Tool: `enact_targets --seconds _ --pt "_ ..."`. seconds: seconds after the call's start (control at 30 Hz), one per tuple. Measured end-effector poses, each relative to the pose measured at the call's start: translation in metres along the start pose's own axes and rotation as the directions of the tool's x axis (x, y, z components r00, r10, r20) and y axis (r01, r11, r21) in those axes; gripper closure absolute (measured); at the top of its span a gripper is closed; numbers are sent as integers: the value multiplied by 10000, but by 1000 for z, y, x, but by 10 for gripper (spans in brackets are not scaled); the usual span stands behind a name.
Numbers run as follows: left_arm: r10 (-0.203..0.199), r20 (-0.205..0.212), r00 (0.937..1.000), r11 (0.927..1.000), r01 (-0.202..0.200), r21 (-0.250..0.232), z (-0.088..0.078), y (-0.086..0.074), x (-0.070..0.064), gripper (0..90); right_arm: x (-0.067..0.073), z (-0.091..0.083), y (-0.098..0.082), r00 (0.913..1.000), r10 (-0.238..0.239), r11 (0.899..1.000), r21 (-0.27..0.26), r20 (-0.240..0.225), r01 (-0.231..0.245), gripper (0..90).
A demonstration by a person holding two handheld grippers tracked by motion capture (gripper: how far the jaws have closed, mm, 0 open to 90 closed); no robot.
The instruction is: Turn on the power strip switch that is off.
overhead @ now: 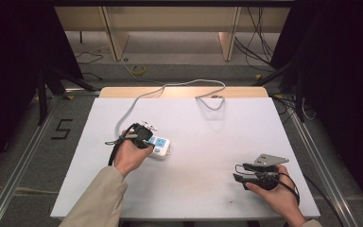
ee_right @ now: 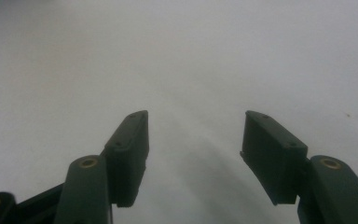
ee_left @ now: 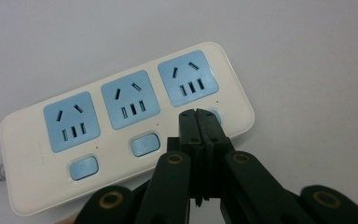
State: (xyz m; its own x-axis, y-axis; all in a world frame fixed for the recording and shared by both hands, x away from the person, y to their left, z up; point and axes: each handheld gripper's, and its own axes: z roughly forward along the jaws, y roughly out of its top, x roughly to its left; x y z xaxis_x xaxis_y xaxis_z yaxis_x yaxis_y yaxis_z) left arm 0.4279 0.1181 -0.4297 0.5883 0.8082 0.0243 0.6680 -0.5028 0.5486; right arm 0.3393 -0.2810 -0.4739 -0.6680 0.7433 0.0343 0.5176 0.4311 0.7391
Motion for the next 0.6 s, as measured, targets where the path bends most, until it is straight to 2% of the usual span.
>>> enact_targets --seconds 0.6 --pt "113 -22 9999 9994 -112 325 6 10 -1 897 0 0 0 10000 -13 10000 -3 17 13 418"
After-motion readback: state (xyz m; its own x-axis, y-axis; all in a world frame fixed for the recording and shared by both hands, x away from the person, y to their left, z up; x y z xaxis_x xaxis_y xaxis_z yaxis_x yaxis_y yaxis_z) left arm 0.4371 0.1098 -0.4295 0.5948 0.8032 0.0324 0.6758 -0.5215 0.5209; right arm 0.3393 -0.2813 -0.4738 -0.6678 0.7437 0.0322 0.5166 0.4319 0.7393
